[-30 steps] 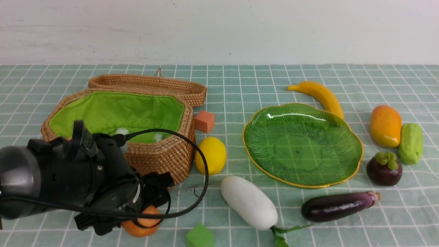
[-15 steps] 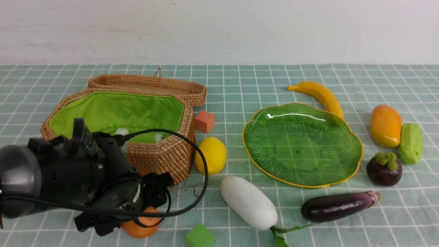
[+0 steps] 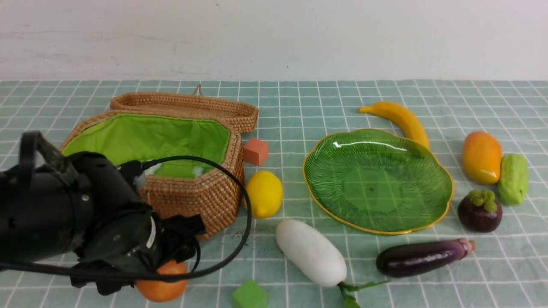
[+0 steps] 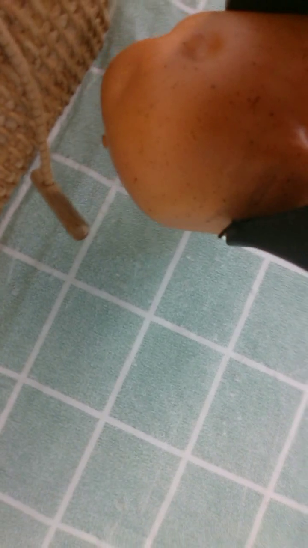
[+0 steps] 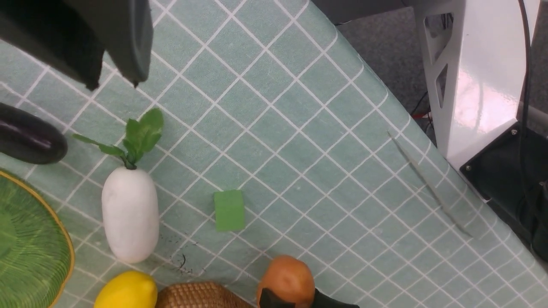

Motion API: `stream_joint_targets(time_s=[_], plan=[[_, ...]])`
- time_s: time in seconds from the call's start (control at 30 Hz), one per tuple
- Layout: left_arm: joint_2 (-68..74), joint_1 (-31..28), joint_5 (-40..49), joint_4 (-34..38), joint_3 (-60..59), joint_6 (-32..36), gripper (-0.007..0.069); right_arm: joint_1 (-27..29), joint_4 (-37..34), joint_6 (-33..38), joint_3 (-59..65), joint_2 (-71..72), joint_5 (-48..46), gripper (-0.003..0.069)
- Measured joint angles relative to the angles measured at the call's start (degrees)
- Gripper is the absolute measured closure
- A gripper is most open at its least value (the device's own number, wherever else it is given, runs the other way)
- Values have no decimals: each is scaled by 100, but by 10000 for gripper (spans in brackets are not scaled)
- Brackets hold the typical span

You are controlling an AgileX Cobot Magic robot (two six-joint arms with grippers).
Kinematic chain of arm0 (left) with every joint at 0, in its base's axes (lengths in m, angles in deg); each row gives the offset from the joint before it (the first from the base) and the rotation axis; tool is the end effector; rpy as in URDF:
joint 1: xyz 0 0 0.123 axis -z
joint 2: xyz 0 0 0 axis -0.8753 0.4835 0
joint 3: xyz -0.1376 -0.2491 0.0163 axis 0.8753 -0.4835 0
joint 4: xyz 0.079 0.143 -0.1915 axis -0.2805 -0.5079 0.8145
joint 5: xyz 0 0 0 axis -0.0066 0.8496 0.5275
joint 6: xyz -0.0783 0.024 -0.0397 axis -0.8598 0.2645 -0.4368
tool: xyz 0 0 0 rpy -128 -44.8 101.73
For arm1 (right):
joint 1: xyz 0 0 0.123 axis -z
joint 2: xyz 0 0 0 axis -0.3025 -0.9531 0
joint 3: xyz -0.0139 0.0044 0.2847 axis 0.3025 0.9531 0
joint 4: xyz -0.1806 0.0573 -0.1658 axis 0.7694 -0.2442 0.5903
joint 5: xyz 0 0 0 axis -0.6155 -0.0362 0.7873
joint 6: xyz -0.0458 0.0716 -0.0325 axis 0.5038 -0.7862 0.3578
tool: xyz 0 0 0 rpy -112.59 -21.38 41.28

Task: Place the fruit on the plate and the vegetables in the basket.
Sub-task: Grab a potato with your left arm and place it in the basket on the left

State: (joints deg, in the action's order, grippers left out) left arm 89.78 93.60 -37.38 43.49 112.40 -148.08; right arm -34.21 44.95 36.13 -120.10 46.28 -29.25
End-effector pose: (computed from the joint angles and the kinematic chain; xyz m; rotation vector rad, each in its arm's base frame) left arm 0.2412 -0.1289 0.2115 -0.6155 2.6340 -0.1405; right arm 0.0517 0.0621 0.3739 -0.8237 2.0892 0.6206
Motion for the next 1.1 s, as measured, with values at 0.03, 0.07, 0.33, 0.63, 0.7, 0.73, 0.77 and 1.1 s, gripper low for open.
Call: stream_joint_targets(time_s=[0.03, 0.07, 0.33, 0.63, 0.7, 0.73, 0.77, 1.1], plan=[[-48, 0, 90, 195, 0, 263, 67, 0, 0, 7, 0, 0, 0, 550], [-81, 0, 200, 319, 0, 507, 67, 0, 0, 7, 0, 0, 0, 550], [-858, 0, 979, 1194, -23, 2721, 68, 0, -39, 7, 0, 0, 24, 550], [-2567, 0, 877, 1208, -29, 7030, 68, 0, -634, 116, 0, 0, 1189, 544], [-2766, 0, 563, 1072, -29, 8087, 68, 0, -911, 270, 0, -3, 1636, 543], [-2799, 0, 295, 879, -29, 8711, 68, 0, -1121, 379, 0, -3, 1915, 543], [-2787, 0, 48, 708, -29, 9153, 68, 0, -1303, 507, 0, -3, 2126, 543], [-1251, -883, -1115, -936, 609, 9734, 69, 0, -2326, 1485, 0, -3, 2792, 537]])
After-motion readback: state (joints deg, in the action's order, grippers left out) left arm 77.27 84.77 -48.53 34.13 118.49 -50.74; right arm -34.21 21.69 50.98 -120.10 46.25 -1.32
